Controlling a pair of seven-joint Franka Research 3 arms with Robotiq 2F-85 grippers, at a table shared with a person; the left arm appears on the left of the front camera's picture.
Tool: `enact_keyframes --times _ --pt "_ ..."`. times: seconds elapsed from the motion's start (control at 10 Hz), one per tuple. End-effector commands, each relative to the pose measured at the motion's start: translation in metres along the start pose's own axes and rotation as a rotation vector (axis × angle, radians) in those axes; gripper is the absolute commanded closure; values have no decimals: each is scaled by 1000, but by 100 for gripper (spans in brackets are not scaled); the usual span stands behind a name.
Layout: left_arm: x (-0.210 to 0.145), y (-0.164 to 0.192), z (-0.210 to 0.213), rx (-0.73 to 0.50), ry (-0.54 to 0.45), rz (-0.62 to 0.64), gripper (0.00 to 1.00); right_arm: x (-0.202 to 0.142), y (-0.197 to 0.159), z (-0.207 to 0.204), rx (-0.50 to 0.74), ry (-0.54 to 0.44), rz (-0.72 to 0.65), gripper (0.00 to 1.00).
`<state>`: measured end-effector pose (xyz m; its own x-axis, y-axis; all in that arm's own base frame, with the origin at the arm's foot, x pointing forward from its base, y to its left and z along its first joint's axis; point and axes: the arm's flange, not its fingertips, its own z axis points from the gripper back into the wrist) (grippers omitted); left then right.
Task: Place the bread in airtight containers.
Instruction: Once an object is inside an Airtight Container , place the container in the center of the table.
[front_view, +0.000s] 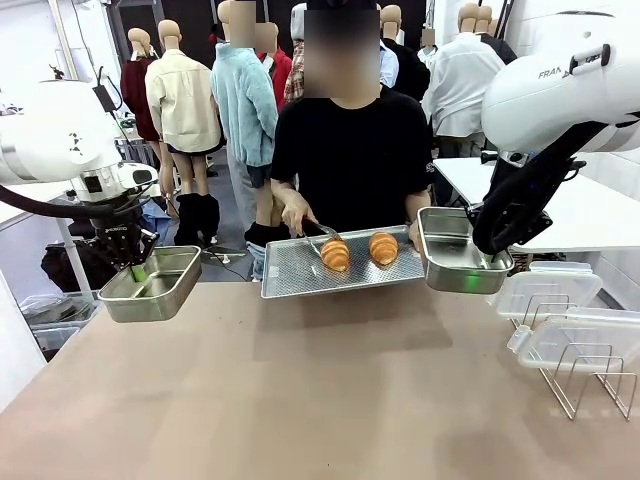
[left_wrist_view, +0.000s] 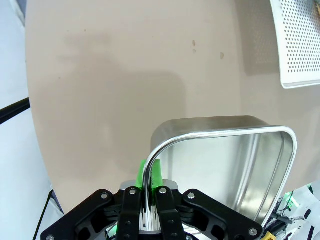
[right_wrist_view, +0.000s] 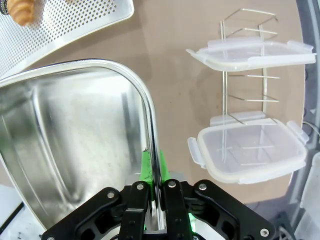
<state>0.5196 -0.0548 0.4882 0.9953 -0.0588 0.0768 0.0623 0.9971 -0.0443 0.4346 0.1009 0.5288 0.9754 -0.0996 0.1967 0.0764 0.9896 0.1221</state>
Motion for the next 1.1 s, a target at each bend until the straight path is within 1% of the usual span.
enact_keyframes --times 0.0,1.0 --pt "-3 4 2 -1 -21 -14 100 0 0 1 7 -15 1 100" --pt "-3 4 2 -1 -21 -14 100 0 0 1 7 -15 1 100"
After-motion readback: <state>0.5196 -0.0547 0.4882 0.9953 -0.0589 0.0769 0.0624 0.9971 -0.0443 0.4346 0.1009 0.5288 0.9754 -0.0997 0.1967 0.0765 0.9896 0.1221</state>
